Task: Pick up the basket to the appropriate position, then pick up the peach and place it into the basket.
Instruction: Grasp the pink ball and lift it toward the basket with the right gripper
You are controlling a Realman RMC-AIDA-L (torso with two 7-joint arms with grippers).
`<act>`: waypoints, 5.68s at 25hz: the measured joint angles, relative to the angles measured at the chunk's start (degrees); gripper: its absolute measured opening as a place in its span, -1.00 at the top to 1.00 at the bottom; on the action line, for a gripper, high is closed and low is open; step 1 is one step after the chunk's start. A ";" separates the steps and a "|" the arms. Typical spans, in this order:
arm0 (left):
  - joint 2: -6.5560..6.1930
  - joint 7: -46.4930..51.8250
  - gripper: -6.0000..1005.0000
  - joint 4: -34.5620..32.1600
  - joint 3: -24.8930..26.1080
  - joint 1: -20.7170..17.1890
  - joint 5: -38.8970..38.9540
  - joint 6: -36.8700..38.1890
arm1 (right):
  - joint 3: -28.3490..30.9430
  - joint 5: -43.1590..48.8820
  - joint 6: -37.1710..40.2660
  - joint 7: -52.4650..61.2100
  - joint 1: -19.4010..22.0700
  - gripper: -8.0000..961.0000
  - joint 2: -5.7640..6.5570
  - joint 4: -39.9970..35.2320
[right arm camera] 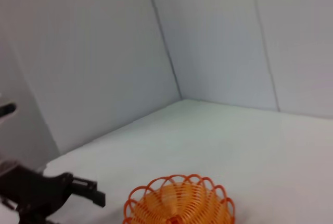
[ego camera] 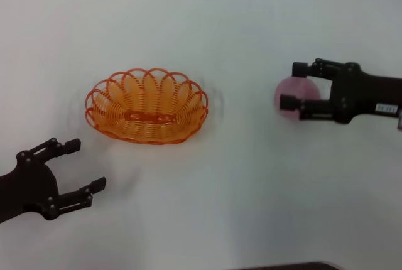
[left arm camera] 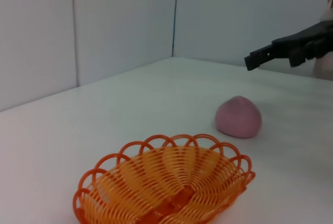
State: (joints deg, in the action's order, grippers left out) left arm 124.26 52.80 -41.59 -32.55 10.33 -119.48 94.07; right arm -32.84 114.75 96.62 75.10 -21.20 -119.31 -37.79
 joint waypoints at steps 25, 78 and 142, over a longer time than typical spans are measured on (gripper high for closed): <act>-0.08 1.53 -0.72 -1.88 -0.57 0.77 -0.07 3.50 | -5.84 29.22 -1.10 45.42 -12.54 -0.96 0.17 -23.05; -0.16 1.73 -0.72 -2.73 -0.05 0.76 -0.62 2.07 | -25.71 34.43 -13.30 52.41 -17.88 -0.70 -0.69 -15.59; -0.47 2.36 -0.72 3.94 8.01 3.30 1.19 -1.53 | -25.47 13.75 -6.42 47.67 -12.47 -0.97 0.20 -22.32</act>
State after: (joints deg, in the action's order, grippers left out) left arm 123.79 55.16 -37.65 -24.54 13.63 -118.29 92.55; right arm -58.31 128.50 90.19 122.77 -33.67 -119.11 -60.11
